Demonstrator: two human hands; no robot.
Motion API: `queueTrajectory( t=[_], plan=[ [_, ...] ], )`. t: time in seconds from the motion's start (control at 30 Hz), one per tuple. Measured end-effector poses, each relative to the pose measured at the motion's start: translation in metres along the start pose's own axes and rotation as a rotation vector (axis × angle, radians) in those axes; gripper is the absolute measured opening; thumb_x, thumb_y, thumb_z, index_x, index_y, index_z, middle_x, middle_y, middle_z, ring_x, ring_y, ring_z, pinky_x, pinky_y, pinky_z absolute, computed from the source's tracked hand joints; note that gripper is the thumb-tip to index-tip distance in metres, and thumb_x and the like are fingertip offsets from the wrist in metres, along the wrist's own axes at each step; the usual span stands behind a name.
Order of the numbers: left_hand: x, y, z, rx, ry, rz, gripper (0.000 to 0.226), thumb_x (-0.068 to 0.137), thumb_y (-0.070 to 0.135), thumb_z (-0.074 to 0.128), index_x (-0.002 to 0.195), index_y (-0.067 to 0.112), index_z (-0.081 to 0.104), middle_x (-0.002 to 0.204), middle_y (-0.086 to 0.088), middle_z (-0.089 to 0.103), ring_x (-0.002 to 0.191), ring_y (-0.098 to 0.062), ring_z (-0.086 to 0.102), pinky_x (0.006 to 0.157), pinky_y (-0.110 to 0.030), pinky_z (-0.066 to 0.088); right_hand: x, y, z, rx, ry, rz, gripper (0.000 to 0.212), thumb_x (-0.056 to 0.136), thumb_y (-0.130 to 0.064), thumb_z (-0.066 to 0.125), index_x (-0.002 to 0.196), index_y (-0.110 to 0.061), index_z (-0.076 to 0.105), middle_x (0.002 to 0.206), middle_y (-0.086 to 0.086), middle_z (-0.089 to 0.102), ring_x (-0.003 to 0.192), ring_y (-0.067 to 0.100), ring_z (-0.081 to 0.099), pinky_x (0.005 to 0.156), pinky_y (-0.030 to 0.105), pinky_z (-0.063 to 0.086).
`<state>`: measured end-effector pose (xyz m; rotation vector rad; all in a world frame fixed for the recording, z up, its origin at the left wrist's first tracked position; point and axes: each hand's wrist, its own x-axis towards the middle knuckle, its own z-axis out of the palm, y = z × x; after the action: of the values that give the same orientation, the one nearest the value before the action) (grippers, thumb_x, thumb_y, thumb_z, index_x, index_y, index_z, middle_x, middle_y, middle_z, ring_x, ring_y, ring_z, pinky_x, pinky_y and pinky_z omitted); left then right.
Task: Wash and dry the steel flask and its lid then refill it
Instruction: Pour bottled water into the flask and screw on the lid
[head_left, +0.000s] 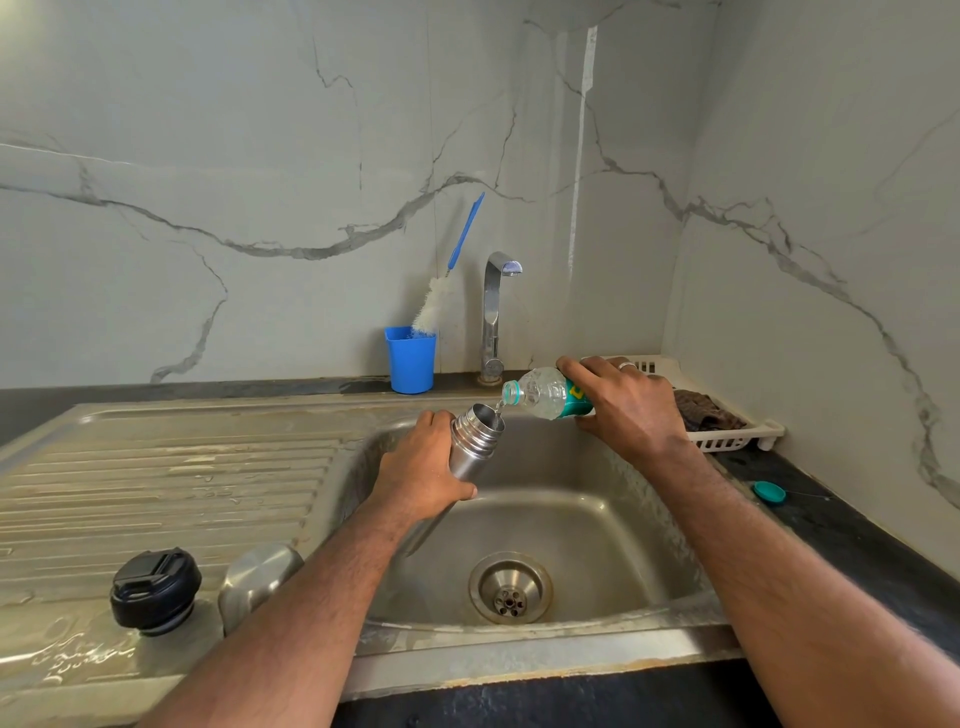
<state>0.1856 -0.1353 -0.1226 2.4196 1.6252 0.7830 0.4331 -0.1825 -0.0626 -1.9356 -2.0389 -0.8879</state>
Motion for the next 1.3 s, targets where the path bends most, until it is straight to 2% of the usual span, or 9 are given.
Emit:
queueTrajectory(
  t=[0.17, 0.63, 1.3],
  plan=[
    [0.0002, -0.0011, -0.0005, 0.015, -0.007, 0.009, 0.082, 0.065, 0.041, 0.092, 0.129, 0.022, 0.045, 0.122, 0.006, 0.048, 0.108, -0.014, 0.053, 0.088, -0.041, 0.051, -0.0006, -0.0007, -0.0019, 0.013, 0.003, 0.016, 0.08, 0.085, -0.043, 0.078, 0.146, -0.038, 0.025, 0.139, -0.004, 0.057, 0.112, 0.028, 0.064, 0.077, 0.044, 0.059],
    [0.0011, -0.0006, 0.0014, 0.019, -0.022, -0.002, 0.087, 0.064, 0.039, 0.093, 0.133, 0.022, 0.043, 0.124, 0.005, 0.049, 0.107, -0.012, 0.05, 0.095, -0.045, 0.052, -0.0022, -0.0013, -0.0067, -0.001, 0.001, 0.029, 0.079, 0.084, -0.041, 0.079, 0.146, -0.035, 0.029, 0.139, -0.002, 0.058, 0.114, 0.027, 0.062, 0.078, 0.044, 0.058],
    [0.0003, -0.0002, 0.0016, 0.025, -0.023, 0.004, 0.087, 0.064, 0.04, 0.093, 0.134, 0.022, 0.043, 0.125, 0.005, 0.049, 0.107, -0.011, 0.05, 0.094, -0.042, 0.051, -0.0007, -0.0012, -0.0054, 0.002, -0.009, 0.019, 0.082, 0.086, -0.042, 0.078, 0.147, -0.036, 0.023, 0.144, -0.001, 0.054, 0.121, 0.028, 0.059, 0.085, 0.048, 0.058]
  ],
)
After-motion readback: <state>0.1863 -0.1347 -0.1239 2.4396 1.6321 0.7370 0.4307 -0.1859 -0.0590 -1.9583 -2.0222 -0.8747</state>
